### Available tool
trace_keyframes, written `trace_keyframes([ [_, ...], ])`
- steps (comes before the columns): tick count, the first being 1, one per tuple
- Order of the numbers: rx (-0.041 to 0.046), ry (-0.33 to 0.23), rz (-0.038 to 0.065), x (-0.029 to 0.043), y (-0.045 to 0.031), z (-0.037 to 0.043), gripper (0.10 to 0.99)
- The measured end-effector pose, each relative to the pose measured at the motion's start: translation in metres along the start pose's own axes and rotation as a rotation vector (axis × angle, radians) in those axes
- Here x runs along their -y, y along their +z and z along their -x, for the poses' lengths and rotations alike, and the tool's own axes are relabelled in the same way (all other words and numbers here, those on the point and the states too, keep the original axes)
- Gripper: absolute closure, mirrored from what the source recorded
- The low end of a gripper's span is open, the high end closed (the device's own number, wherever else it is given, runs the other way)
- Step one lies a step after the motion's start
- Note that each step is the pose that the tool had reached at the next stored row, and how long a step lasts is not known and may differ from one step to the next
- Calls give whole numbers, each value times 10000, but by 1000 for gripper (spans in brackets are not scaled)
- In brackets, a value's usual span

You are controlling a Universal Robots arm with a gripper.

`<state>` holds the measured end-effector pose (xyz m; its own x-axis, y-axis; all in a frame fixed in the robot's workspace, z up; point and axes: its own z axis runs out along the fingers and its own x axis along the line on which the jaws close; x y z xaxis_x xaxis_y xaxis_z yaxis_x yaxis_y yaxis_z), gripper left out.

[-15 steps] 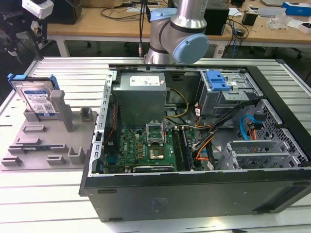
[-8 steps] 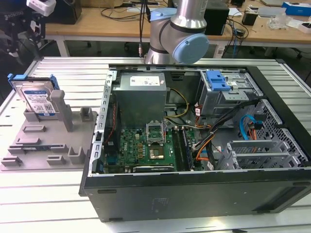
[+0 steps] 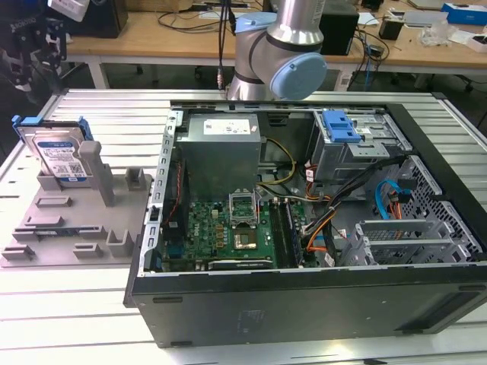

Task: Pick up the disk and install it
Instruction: 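Pick up the disk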

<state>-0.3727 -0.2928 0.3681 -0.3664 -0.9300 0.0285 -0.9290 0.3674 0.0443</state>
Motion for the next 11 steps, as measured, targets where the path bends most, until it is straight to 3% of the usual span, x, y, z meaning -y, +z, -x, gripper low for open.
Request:
trace_keyframes([
  [2,-60,-340,-26,0,0,0,588],
  [7,-78,-384,-45,0,3,1,588],
  [8,-92,-449,-129,-1,3,1,588],
  [10,17,-532,-518,0,3,0,588],
  [11,52,-600,-650,0,4,0,588],
])
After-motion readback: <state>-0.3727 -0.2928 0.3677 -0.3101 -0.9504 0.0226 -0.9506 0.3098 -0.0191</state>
